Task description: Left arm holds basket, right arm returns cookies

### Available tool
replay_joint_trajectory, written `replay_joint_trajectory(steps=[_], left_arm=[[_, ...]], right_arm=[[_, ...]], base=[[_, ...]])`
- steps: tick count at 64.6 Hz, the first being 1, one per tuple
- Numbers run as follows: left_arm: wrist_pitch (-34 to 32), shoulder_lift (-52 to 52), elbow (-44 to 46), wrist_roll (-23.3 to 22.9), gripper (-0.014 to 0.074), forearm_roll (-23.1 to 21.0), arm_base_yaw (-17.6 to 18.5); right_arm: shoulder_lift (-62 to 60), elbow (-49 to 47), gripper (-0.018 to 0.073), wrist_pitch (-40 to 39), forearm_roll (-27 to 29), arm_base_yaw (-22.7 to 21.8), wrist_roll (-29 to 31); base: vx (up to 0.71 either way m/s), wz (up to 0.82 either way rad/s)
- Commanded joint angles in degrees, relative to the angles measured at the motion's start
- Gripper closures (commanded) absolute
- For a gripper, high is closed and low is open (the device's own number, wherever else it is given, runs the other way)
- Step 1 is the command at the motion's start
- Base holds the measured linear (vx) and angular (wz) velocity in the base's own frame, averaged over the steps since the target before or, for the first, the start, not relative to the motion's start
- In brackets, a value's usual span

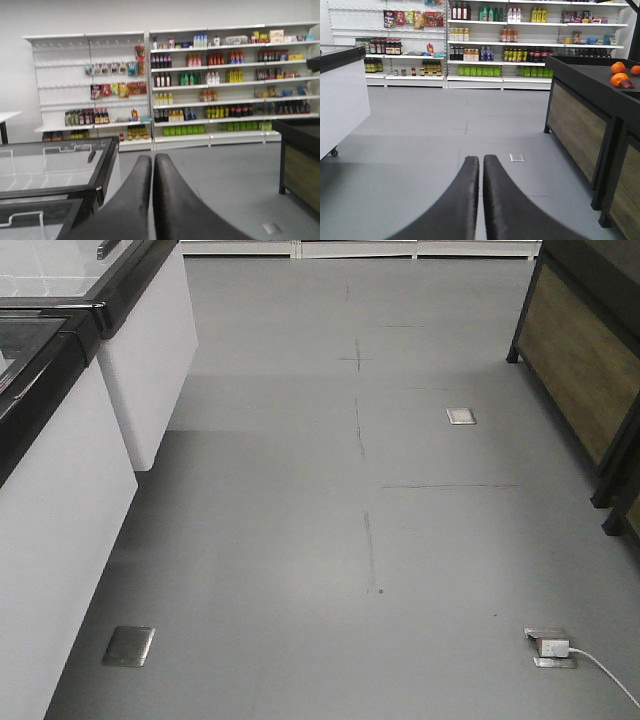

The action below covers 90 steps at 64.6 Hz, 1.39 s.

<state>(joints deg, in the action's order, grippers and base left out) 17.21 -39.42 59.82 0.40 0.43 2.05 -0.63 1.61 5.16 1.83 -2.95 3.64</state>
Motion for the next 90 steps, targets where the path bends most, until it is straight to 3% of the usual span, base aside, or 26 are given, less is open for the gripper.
replay_joint_trajectory(steps=[1, 13, 21, 32, 42, 51, 90], left_arm=[[-2.8, -3.6, 1.7, -0.4, 0.0596, -0.4, 0.2], [-2.9, -7.9, 1.7, -0.4, 0.0580, -2.0, 0.2], [-2.9, -10.1, 1.7, 0.0, 0.0517, -2.0, 0.2], [-3.5, -10.7, 1.7, 0.0, 0.0356, -2.0, 0.2], [-5.4, -10.7, 1.7, 0.0, 0.0157, -1.5, 0.2], [-5.5, -10.7, 1.7, 0.0, 0.0042, -1.4, 0.2], [-5.5, -11.1, 1.7, 0.0, 0.0020, -1.3, 0.1]], right_arm=[[-0.8, 1.1, 0.0569, -4.1, 0.0, -0.4, 0.3], [-0.8, 1.1, 0.0569, -4.1, 0.0, -0.4, 0.3], [-0.8, 1.1, 0.0569, -4.1, 0.0, -0.4, 0.3], [-0.8, 1.1, 0.0569, -4.1, 0.0, -0.4, 0.3], [-0.8, 1.1, 0.0569, -4.1, 0.0, -0.4, 0.3], [-0.8, 1.1, 0.0569, -4.1, 0.0, -0.4, 0.3], [-0.8, 1.1, 0.0569, -4.1, 0.0, -0.4, 0.3]], base=[[0.00, 0.00], [0.00, 0.00], [0.00, 0.00], [0.00, 0.00], [0.00, 0.00], [0.00, 0.00], [0.00, 0.00]])
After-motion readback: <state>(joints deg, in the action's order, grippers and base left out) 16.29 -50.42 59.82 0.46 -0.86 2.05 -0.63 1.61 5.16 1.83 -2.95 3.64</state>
